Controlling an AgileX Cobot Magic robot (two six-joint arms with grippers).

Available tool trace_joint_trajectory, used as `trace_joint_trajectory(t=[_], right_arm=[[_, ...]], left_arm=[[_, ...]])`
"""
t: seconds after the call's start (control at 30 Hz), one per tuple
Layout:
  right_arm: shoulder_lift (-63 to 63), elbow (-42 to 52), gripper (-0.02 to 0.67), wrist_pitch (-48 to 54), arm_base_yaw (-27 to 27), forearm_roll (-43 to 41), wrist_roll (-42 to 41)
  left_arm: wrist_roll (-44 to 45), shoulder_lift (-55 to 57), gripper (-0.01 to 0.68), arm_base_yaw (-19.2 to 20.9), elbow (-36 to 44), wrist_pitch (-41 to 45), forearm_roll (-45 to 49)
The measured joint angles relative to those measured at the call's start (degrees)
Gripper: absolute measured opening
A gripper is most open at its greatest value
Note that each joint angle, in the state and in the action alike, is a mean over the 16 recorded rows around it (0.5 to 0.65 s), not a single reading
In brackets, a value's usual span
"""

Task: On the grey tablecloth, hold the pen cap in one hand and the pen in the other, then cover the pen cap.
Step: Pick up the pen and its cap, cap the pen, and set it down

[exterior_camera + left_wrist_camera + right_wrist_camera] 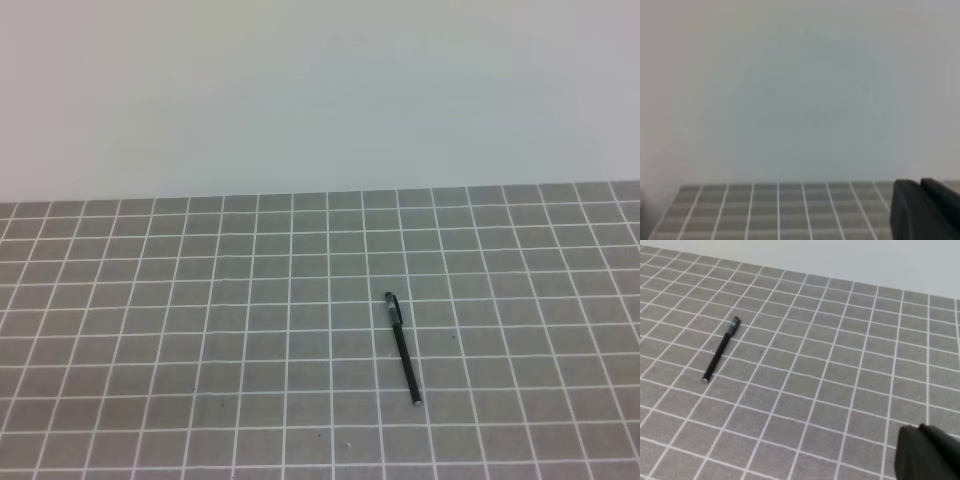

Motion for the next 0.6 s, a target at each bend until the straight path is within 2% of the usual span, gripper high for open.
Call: trace_joint_trajectory(t=[0.27,0.6], right_arm=[[0.06,-0.02,0.003,-0.02,0.0,-0.09,0.0],[0.06,-0.02,0.003,-0.02,0.0,-0.09,0.0]], left_arm=[[-0.26,-6.39,-0.001,0.0,5.41,9.98,-1.45],[0.57,-8.97,-0.001,0.0,5.79,23.05,-3.21]])
